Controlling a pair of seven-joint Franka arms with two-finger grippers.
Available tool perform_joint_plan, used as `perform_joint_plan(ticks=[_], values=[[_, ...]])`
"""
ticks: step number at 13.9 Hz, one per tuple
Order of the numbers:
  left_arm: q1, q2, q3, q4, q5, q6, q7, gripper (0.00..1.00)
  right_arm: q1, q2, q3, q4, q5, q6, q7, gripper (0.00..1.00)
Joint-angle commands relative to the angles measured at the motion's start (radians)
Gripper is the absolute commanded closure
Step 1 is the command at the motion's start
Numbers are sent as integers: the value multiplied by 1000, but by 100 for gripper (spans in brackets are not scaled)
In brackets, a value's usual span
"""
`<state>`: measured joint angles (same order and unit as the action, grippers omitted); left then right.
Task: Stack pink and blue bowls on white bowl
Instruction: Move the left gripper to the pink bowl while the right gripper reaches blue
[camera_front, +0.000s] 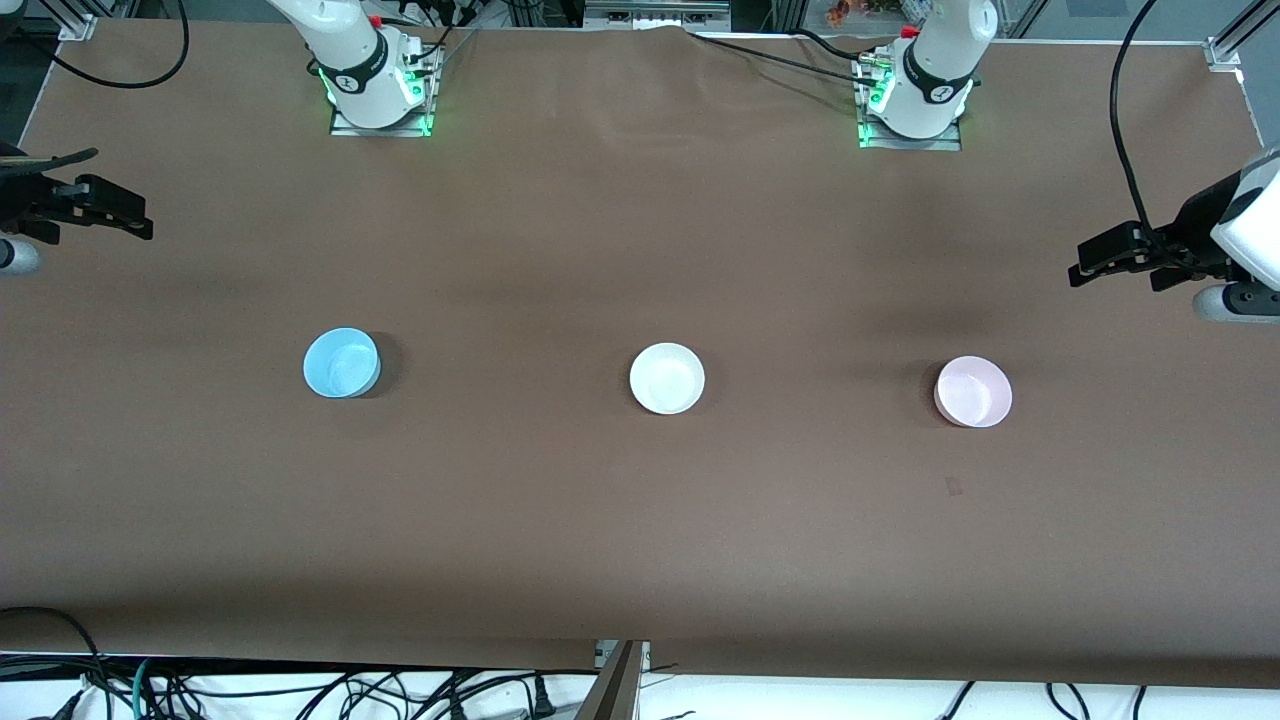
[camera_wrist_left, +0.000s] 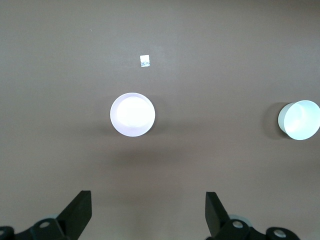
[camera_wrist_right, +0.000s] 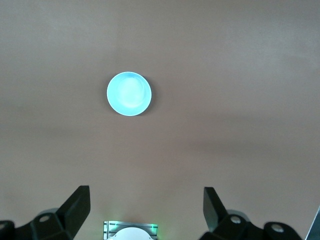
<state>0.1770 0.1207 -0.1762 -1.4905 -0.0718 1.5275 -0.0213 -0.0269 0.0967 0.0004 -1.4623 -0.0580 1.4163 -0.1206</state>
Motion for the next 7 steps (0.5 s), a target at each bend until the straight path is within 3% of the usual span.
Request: perform_joint_plan(ticks=[1, 7], values=[[-4, 5, 0, 13, -6, -6, -6, 0, -7, 11, 1, 25, 4, -5, -7, 0], [-7, 31, -2, 15, -8, -4, -8, 0, -7, 11, 1, 25, 6, -5, -7, 0]])
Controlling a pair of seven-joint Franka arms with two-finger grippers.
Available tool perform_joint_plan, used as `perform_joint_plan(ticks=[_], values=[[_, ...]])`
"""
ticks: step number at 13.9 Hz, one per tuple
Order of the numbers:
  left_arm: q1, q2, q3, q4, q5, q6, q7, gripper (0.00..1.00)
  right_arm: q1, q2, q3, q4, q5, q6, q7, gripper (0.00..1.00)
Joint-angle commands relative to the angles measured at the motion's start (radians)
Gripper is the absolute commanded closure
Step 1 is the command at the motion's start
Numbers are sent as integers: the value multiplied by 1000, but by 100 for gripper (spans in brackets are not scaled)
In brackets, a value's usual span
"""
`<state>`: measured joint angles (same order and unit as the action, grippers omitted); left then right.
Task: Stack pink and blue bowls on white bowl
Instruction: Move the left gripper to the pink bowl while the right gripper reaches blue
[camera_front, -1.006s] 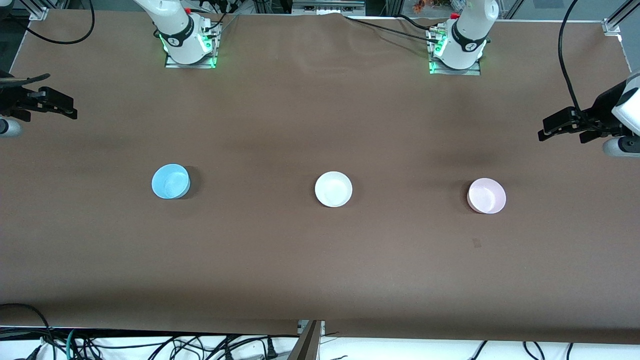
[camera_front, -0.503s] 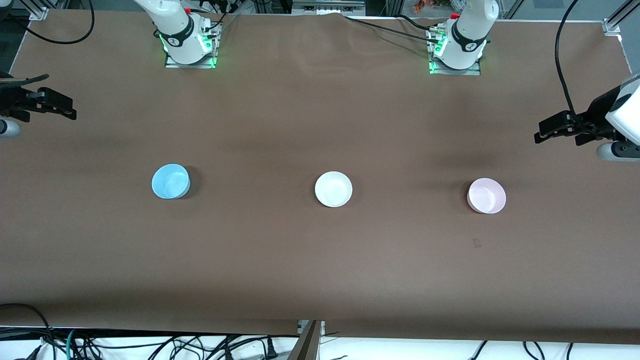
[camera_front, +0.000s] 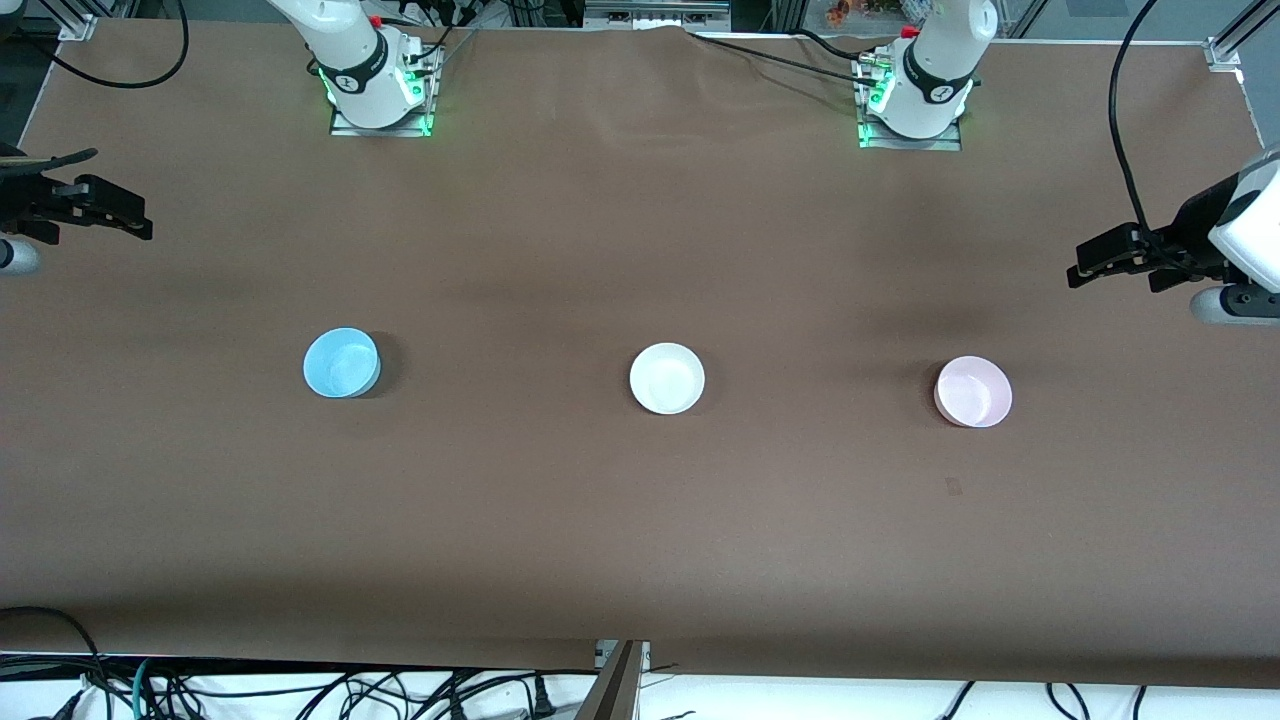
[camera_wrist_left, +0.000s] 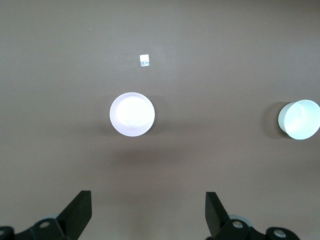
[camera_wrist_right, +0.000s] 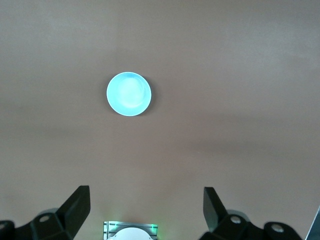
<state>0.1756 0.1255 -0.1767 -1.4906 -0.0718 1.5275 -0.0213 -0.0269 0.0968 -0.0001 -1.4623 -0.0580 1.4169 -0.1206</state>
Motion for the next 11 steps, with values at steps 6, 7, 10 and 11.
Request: perform_joint_plan(ticks=[6, 7, 10, 11], values=[[-7, 31, -9, 18, -5, 105, -20, 0, -7, 20, 2, 25, 9, -6, -7, 0], [-5, 31, -6, 18, -8, 105, -41, 0, -7, 24, 2, 25, 9, -6, -7, 0], [-5, 32, -4, 20, -6, 105, -46, 0, -5, 35, 5, 23, 9, -6, -7, 1], [-5, 32, -1, 20, -5, 105, -43, 0, -5, 46, 3, 23, 9, -6, -7, 0]])
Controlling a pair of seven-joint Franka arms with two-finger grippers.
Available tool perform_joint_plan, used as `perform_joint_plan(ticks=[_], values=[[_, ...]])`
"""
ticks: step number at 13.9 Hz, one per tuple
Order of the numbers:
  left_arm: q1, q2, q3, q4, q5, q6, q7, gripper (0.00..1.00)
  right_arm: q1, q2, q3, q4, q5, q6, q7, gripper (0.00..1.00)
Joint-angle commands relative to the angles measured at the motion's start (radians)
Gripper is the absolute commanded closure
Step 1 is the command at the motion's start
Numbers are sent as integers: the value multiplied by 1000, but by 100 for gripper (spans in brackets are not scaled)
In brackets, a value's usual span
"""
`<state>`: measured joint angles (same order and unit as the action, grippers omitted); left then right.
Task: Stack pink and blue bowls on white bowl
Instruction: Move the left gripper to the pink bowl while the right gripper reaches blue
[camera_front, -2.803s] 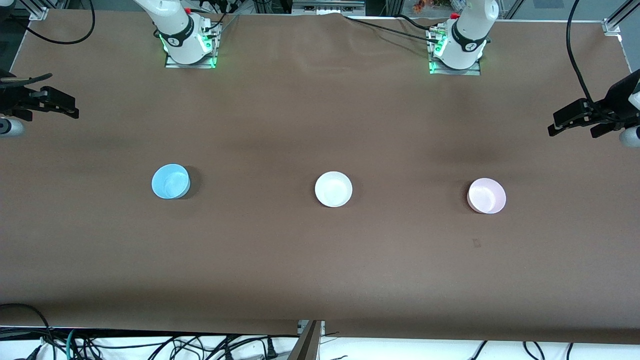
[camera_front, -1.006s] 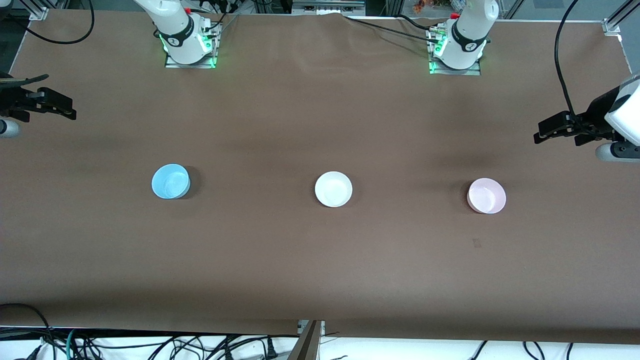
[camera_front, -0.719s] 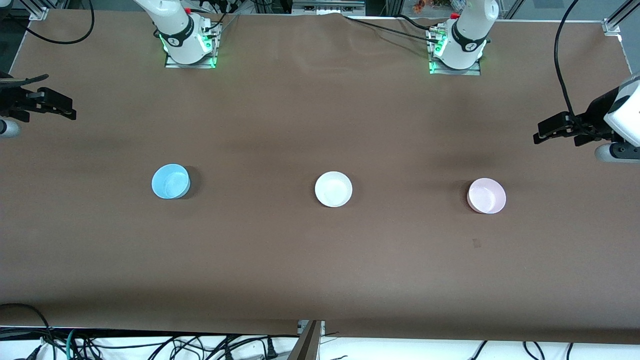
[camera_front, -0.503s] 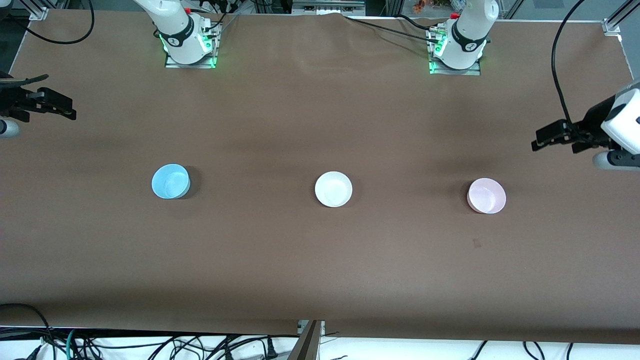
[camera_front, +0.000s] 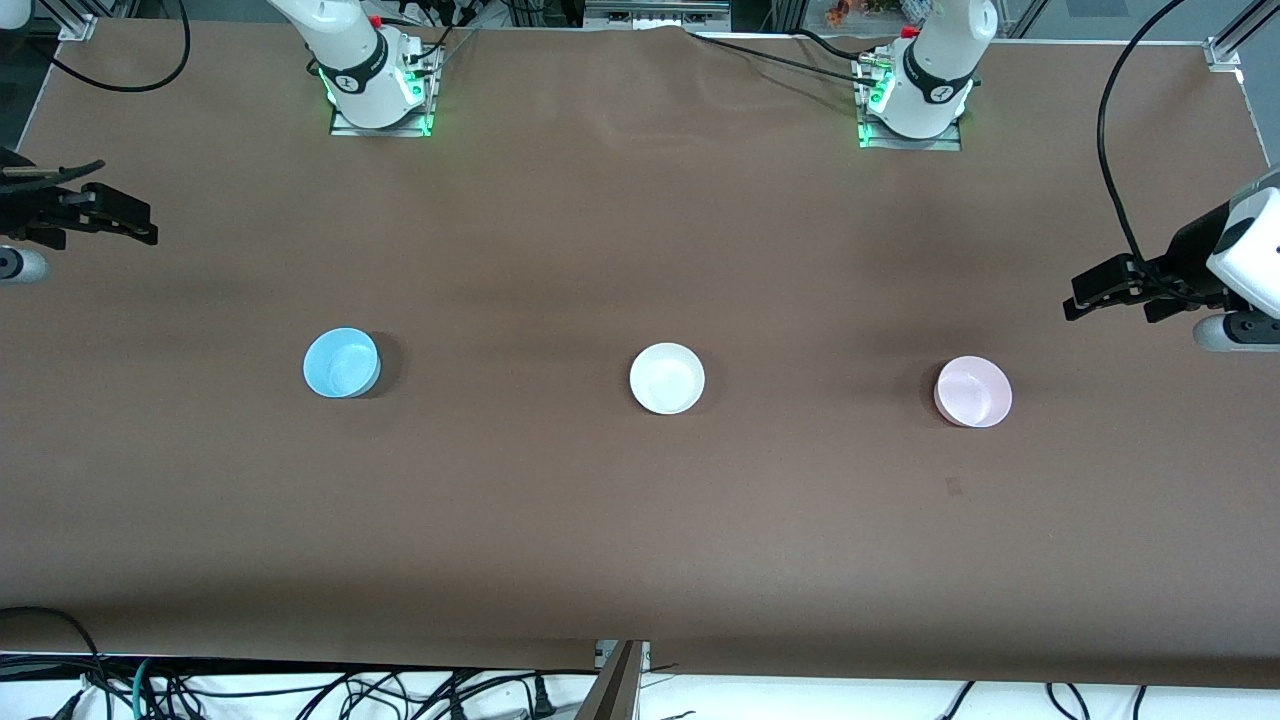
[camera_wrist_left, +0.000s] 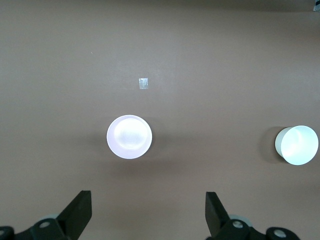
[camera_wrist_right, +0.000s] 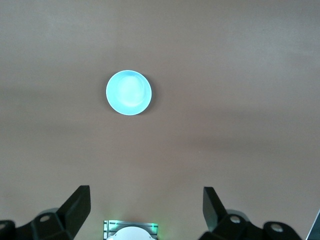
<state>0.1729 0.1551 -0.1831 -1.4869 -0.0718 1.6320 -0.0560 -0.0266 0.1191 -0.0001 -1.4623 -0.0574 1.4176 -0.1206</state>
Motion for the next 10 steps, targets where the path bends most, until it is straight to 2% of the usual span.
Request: perform_joint_plan(ticks=[1, 4, 7, 10], values=[[2, 4, 7, 16, -5, 0, -4, 0, -7, 27, 3, 23, 8, -6, -7, 1], [-4, 8, 7, 16, 9, 2, -4, 0, -7, 56, 2, 20, 7, -11, -7, 0], [-30, 8, 4, 14, 127, 2, -4, 0, -38, 76, 3, 19, 10, -8, -10, 1], [-49, 9, 4, 14, 127, 2, -10, 0, -53, 82, 2, 16, 10, -5, -31, 0]])
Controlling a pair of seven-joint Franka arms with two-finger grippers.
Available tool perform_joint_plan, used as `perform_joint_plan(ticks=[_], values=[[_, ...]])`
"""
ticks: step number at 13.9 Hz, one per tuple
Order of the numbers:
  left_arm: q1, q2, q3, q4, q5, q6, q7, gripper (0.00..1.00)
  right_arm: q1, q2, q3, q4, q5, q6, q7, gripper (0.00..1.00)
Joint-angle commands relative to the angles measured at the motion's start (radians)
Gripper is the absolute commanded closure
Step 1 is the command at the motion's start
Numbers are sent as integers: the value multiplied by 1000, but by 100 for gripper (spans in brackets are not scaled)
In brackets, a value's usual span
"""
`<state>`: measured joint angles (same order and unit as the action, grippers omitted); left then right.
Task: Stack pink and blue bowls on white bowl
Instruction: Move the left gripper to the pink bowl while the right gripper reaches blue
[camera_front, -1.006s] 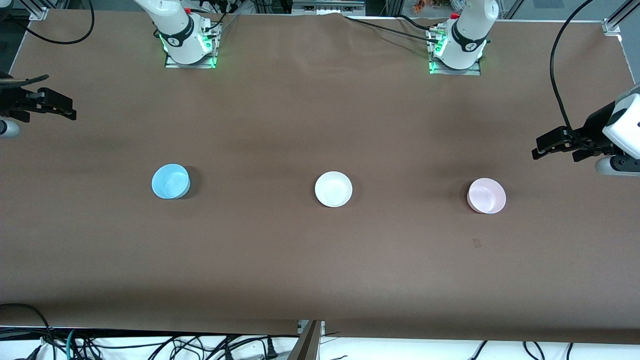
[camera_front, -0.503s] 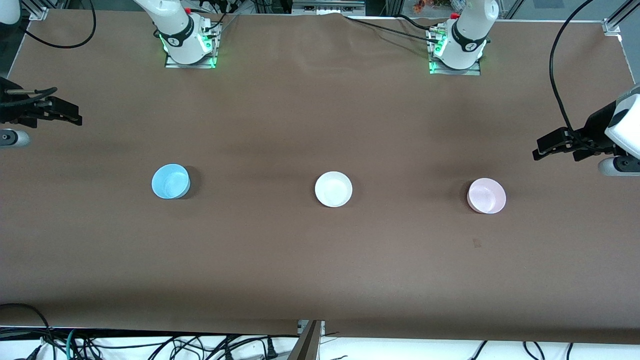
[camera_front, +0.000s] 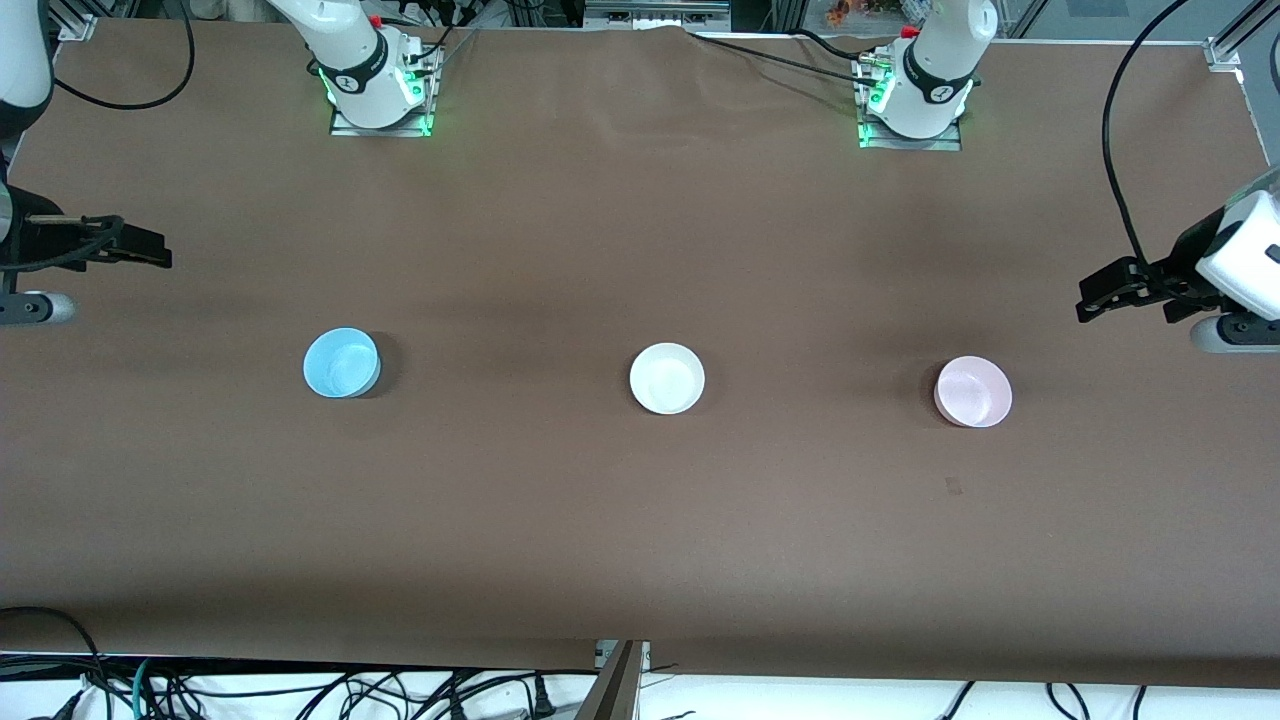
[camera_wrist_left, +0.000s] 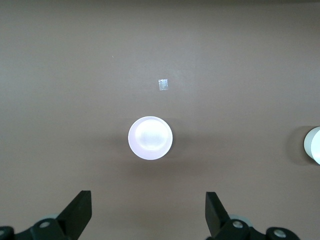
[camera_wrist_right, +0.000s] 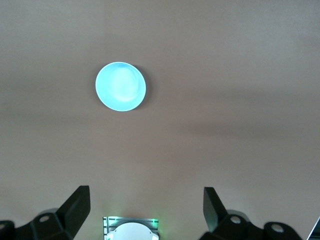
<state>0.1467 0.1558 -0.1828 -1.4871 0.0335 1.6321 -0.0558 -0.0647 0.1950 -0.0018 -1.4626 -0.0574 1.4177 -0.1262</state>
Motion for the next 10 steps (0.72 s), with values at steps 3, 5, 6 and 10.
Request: perform_joint_plan(ticks=[3, 5, 6, 10], values=[[-32, 24, 5, 11, 23, -1, -7, 0, -18, 24, 3, 10, 10, 4, -38, 1], [-23, 39, 8, 11, 26, 5, -6, 0, -32, 37, 5, 1, 13, 20, -41, 1], [-19, 56, 11, 13, 26, 6, -2, 0, -38, 38, 3, -5, 28, 26, -41, 1], [-7, 148, 16, 7, 25, 96, -1, 0, -52, 46, 3, -64, 41, 101, -41, 1]])
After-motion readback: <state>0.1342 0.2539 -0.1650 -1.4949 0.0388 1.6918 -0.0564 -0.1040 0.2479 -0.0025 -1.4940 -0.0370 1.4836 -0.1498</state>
